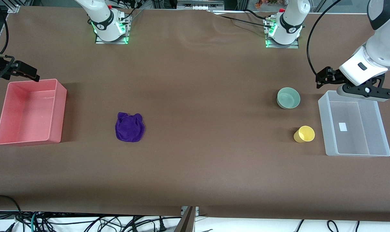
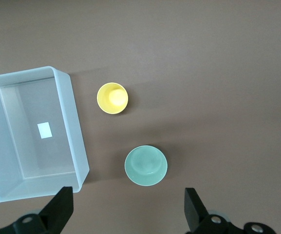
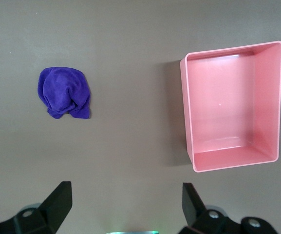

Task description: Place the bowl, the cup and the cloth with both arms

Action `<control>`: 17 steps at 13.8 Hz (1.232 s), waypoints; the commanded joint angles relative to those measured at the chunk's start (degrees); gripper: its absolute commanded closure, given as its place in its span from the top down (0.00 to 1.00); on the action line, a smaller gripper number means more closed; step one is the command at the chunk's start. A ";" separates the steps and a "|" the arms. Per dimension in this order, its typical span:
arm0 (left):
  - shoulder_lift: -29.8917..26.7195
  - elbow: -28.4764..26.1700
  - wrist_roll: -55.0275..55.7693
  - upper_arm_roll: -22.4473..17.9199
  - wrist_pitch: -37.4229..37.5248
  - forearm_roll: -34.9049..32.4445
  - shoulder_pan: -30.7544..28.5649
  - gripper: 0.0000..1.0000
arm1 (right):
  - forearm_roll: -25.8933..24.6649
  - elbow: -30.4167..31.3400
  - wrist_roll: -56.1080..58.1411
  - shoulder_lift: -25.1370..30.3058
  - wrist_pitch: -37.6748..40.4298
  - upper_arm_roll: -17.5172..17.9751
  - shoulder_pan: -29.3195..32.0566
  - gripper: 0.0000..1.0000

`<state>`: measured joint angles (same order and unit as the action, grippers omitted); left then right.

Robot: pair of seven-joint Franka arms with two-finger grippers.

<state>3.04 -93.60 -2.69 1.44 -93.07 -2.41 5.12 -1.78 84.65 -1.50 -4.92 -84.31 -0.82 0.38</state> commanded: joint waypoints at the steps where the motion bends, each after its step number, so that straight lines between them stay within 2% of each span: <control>1: 1.26 2.55 0.06 -0.65 1.84 -0.23 0.86 1.00 | 0.90 -0.97 0.01 -0.26 0.46 -0.05 0.06 1.00; 12: 1.35 2.28 -0.12 -0.74 2.37 -0.05 0.77 1.00 | 0.46 -0.97 -0.52 -0.35 0.11 0.30 -0.29 1.00; 17: 2.84 1.23 -5.99 -0.74 9.40 0.57 0.59 1.00 | 0.90 -0.89 -1.31 -0.35 -0.15 0.30 -0.12 1.00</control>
<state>4.29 -93.06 -5.16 1.35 -85.64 -2.41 5.16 -1.77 84.65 -1.77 -4.94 -84.52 -0.68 0.05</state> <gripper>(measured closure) 0.000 0.000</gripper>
